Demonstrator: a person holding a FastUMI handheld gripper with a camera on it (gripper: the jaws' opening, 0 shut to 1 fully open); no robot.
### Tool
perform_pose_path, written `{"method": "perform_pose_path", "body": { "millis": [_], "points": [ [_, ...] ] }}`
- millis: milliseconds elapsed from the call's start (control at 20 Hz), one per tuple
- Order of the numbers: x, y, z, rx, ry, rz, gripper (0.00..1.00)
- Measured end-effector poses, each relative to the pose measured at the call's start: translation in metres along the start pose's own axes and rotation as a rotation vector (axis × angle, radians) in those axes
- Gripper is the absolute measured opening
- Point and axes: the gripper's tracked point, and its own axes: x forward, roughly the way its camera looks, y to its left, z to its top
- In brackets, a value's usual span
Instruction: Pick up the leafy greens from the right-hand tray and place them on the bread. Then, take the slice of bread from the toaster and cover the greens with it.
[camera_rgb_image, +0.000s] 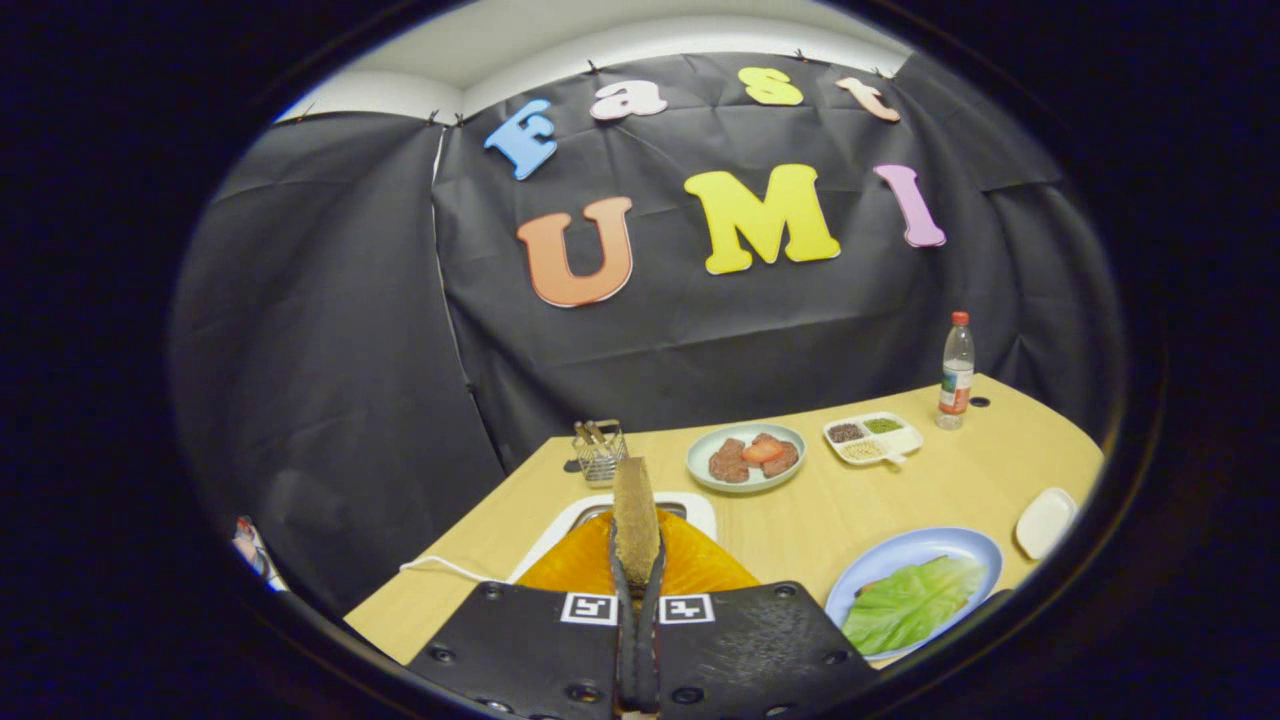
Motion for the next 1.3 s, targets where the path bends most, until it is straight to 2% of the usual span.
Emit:
{"method": "perform_pose_path", "body": {
  "millis": [200, 350, 450, 600, 800, 1050, 1300],
  "points": [
    [-0.031, -0.003, 0.039, 0.067, -0.095, 0.045, 0.01],
    [-0.060, -0.023, 0.072, 0.070, -0.191, 0.032, 0.00],
    [-0.071, -0.045, 0.077, 0.063, -0.223, 0.007, 0.00],
    [-0.074, -0.091, 0.060, 0.052, -0.210, -0.055, 0.01],
    [-0.064, -0.145, 0.021, 0.075, -0.124, -0.125, 0.00],
    [-0.048, -0.175, -0.019, 0.091, -0.033, -0.142, 0.00],
    [-0.036, -0.183, -0.051, 0.173, 0.048, -0.121, 0.01]
  ]
}}
